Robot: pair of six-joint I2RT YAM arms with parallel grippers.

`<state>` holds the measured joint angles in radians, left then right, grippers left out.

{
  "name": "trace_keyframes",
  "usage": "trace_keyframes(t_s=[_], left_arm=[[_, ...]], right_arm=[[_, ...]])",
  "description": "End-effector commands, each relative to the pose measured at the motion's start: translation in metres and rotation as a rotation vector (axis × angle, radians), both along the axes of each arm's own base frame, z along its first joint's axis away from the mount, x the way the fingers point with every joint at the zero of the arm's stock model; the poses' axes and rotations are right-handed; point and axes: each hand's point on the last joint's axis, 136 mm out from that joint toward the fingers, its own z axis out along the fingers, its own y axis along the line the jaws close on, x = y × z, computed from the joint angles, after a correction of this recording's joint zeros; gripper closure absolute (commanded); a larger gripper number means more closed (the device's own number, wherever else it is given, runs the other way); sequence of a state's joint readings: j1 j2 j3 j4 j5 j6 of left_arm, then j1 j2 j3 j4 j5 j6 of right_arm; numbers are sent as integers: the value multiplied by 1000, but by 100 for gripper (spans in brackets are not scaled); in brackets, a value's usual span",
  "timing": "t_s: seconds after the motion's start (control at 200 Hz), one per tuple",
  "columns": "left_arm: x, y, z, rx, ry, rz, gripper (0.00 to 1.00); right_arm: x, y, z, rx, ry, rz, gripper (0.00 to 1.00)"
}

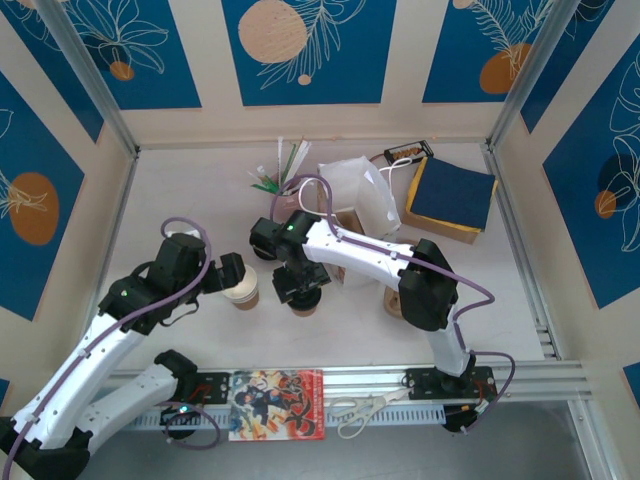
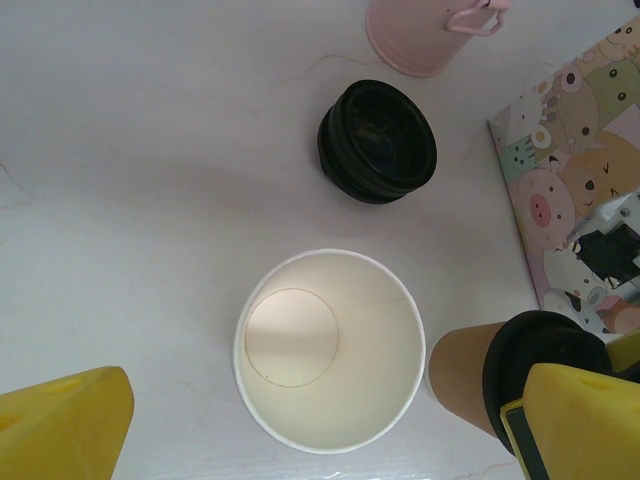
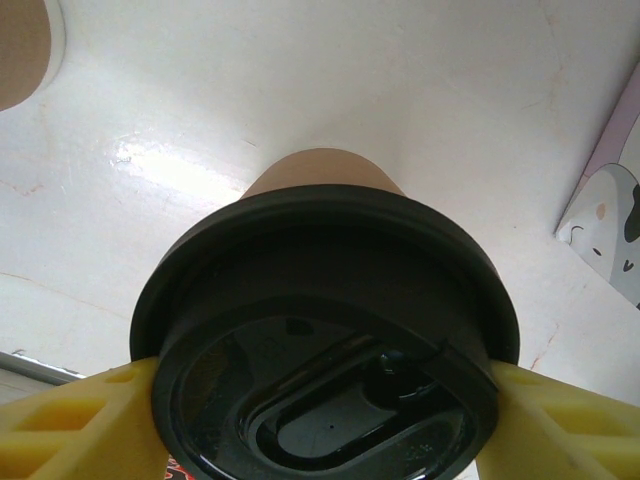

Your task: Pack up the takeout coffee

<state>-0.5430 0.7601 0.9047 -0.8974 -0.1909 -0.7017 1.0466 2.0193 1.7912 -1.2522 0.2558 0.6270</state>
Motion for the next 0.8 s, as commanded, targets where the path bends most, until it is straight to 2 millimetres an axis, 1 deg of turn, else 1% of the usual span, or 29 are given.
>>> trace_keyframes(t_s=[0.0, 0.37, 0.565, 0.795], left_arm=[[-1, 2, -1, -13, 1, 7, 0], [0, 0, 1, -18, -3, 3, 0], [0, 1, 3, -12, -8, 4, 0], [2, 2, 9, -1, -27, -5, 0]], right_arm=[[-6, -8, -3, -36, 11, 2, 29], [-5, -8, 11, -26, 0, 5, 30], [-7, -7, 30, -5, -8, 9, 30], [-11, -10, 61, 15, -35, 12, 30]])
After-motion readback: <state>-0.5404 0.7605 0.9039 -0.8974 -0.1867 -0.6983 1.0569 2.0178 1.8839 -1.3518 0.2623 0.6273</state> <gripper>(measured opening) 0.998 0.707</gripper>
